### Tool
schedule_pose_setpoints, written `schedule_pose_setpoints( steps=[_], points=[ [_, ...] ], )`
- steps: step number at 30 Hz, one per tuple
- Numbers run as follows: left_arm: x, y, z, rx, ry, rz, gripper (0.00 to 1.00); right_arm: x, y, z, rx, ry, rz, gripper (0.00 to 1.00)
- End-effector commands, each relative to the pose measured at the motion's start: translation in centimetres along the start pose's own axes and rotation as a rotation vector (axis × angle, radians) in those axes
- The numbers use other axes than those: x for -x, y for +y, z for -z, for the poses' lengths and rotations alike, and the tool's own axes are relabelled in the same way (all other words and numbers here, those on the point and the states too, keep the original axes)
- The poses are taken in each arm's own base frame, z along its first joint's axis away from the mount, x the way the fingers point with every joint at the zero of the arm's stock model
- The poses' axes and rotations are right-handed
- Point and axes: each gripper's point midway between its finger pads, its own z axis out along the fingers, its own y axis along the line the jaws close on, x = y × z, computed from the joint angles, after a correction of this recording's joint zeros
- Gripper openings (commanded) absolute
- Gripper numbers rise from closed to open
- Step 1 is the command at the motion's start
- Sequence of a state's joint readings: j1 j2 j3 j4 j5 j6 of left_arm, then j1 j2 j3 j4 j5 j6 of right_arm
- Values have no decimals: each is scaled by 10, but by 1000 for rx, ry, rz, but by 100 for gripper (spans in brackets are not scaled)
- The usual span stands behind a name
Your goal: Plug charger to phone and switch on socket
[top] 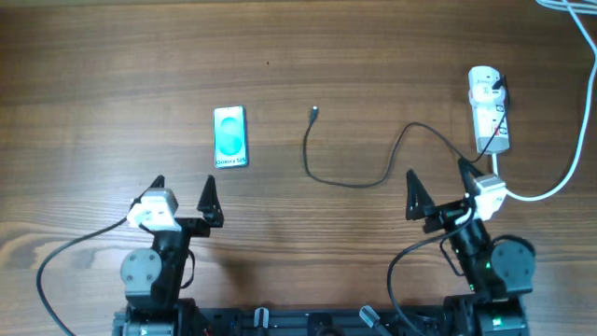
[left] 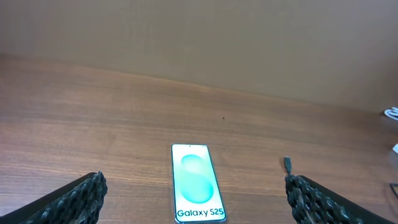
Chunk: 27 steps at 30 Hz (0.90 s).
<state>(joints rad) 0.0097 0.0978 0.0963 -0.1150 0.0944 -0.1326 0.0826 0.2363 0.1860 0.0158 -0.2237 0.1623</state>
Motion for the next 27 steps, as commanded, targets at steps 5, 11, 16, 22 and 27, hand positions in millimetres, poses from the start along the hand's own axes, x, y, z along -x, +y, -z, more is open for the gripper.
schedule_pose_setpoints(
  steps=[5,11,16,22,27],
  points=[
    [66,-9,-13,37,114,18,100,47,11,-24,29,136,-27,100],
    [104,-17,-47,75,401,50,100,67,11,-40,9,292,-46,100],
    [116,-19,-71,129,725,89,100,83,14,-50,7,426,-52,100],
    [93,-29,-105,80,970,167,100,70,8,-65,-32,708,-126,100],
    [70,-26,-121,78,1032,187,100,56,2,-81,1,888,-51,100]
  ],
)
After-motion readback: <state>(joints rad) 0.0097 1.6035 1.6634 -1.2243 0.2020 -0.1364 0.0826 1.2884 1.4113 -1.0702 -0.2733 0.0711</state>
